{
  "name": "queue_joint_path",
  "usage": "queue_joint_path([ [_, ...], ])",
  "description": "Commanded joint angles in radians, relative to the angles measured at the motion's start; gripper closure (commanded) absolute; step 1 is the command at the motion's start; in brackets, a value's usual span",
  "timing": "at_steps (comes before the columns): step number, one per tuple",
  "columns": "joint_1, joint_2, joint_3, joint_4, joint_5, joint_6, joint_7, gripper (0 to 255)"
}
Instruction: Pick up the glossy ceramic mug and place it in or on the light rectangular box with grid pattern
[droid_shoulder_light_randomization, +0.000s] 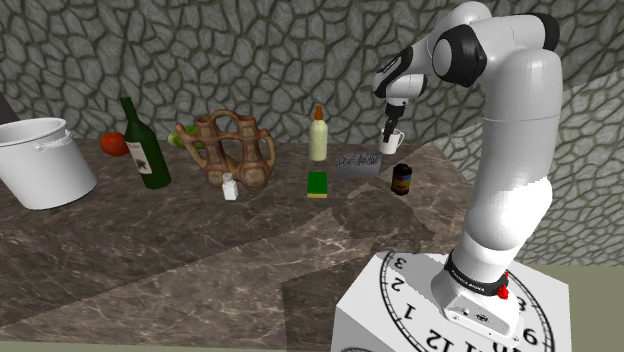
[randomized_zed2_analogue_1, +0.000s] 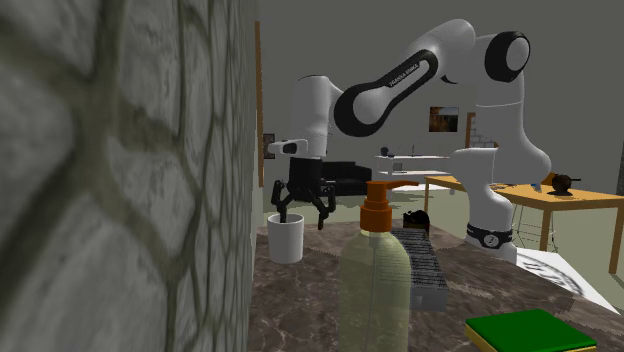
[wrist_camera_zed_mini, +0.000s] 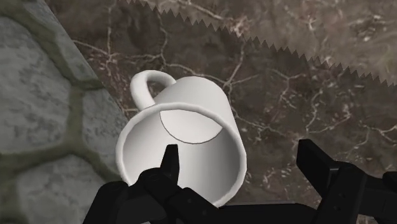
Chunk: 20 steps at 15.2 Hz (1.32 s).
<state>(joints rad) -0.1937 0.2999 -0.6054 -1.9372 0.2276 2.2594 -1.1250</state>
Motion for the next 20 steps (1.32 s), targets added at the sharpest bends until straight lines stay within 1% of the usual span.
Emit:
queue_joint_path([
  [1, -0.006, 0.018, 0.006, -0.006, 0.015, 0.021, -0.010, 0],
  [9, -0.008, 0.023, 0.008, -0.008, 0.019, 0.027, -0.013, 0],
  [10, -0.008, 0.023, 0.008, -0.008, 0.019, 0.027, -0.013, 255],
  [19, -0.008, 0.023, 0.008, -0.008, 0.019, 0.027, -0.013, 255],
  [20, -0.005, 0.016, 0.005, -0.003, 0.013, 0.016, -0.008, 255],
])
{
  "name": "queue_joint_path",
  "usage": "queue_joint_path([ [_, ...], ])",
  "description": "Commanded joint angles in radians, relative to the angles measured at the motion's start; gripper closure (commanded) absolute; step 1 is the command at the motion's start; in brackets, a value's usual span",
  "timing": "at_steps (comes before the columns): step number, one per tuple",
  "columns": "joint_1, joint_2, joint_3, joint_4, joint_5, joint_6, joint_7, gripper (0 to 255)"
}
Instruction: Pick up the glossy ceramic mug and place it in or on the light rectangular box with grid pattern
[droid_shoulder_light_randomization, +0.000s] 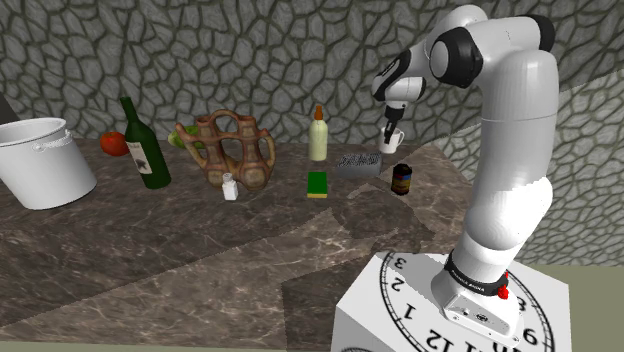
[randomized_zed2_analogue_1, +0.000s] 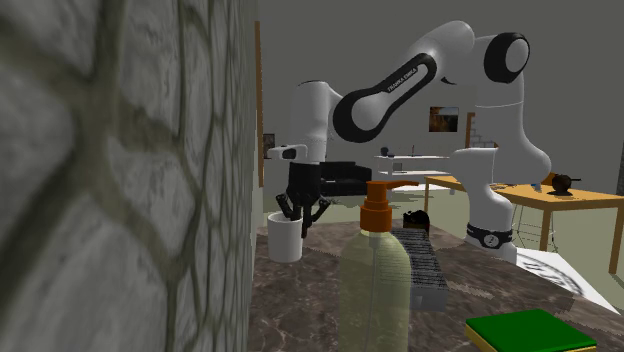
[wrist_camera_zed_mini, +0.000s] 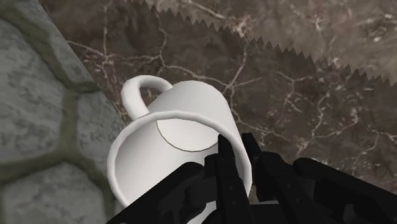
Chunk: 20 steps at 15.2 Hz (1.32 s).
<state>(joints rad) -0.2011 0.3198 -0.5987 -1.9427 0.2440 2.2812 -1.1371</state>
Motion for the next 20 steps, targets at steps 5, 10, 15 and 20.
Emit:
queue_joint_path([
  [5, 0.012, -0.040, -0.014, 0.029, -0.034, -0.061, 0.024, 255],
  [10, 0.020, -0.071, -0.024, 0.061, -0.061, -0.118, 0.042, 255],
  [15, 0.026, -0.097, -0.031, 0.100, -0.083, -0.177, 0.057, 255],
  [20, 0.029, -0.118, -0.036, 0.144, -0.101, -0.238, 0.069, 255],
])
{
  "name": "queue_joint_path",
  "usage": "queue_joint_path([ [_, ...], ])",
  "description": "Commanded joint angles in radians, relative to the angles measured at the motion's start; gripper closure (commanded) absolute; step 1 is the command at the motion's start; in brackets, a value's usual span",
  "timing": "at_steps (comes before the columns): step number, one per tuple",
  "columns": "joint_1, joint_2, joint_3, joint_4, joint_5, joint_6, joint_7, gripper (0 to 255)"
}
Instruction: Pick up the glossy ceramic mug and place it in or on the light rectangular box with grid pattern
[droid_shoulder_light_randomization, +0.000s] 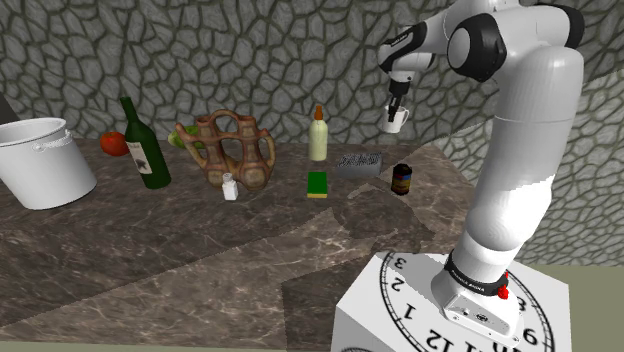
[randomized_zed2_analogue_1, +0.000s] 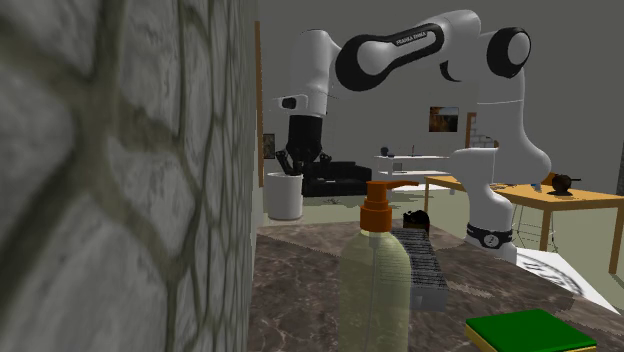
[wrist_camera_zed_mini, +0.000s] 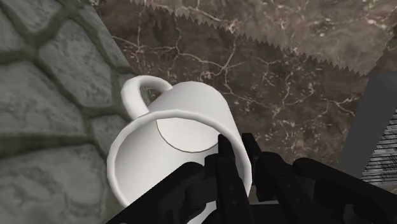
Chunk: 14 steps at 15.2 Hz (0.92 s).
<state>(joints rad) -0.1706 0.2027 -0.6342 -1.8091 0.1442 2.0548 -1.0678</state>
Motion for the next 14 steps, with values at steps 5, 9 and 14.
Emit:
queue_joint_path([
  [5, 0.000, -0.016, -0.005, 0.062, -0.014, -0.074, 0.009, 255],
  [9, 0.000, -0.024, -0.007, 0.107, -0.021, -0.126, 0.014, 255],
  [14, 0.041, -0.122, -0.003, 0.041, -0.087, -0.137, 0.072, 255],
])
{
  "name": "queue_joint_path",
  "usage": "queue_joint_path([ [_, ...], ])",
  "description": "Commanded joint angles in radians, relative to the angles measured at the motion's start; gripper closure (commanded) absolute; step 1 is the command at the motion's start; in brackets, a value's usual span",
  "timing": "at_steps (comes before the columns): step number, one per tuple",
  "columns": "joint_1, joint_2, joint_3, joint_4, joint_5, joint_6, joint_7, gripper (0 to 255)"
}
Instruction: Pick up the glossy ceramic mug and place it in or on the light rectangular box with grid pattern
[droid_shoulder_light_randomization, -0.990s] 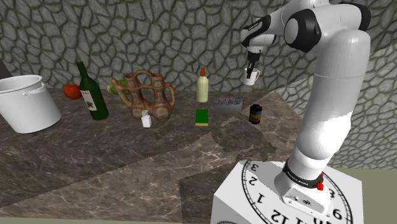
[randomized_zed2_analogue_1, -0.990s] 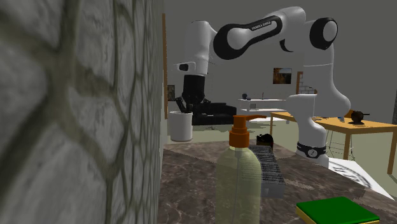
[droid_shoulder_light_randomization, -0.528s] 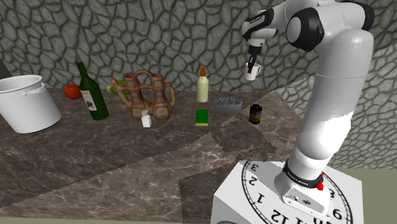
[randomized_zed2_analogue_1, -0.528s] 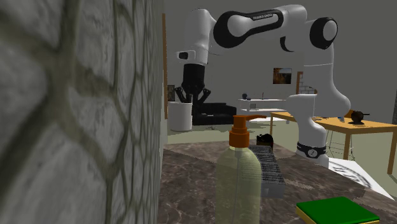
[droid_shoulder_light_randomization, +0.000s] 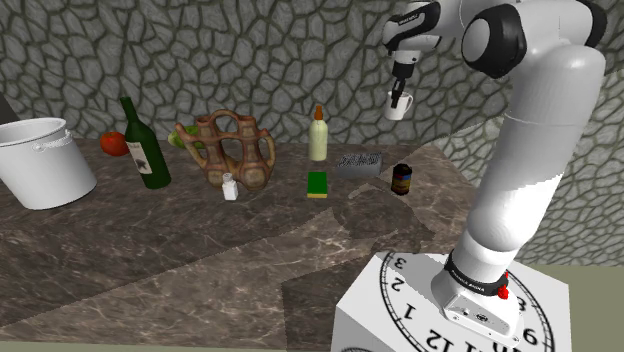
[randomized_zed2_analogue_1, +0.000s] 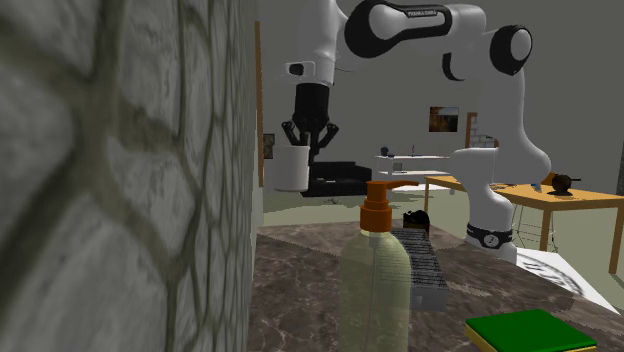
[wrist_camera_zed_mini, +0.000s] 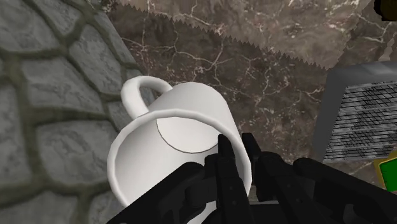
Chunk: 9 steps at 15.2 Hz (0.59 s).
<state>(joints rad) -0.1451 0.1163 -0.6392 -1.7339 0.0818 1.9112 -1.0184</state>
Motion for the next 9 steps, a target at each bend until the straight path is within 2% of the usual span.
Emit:
queue_joint_path([
  [1, 0.032, -0.083, 0.009, -0.079, -0.056, 0.014, 0.052, 255],
  [4, 0.064, -0.220, 0.042, -0.202, -0.145, 0.024, 0.144, 255],
  [9, 0.073, -0.424, 0.131, -0.375, -0.251, 0.008, 0.287, 255],
])
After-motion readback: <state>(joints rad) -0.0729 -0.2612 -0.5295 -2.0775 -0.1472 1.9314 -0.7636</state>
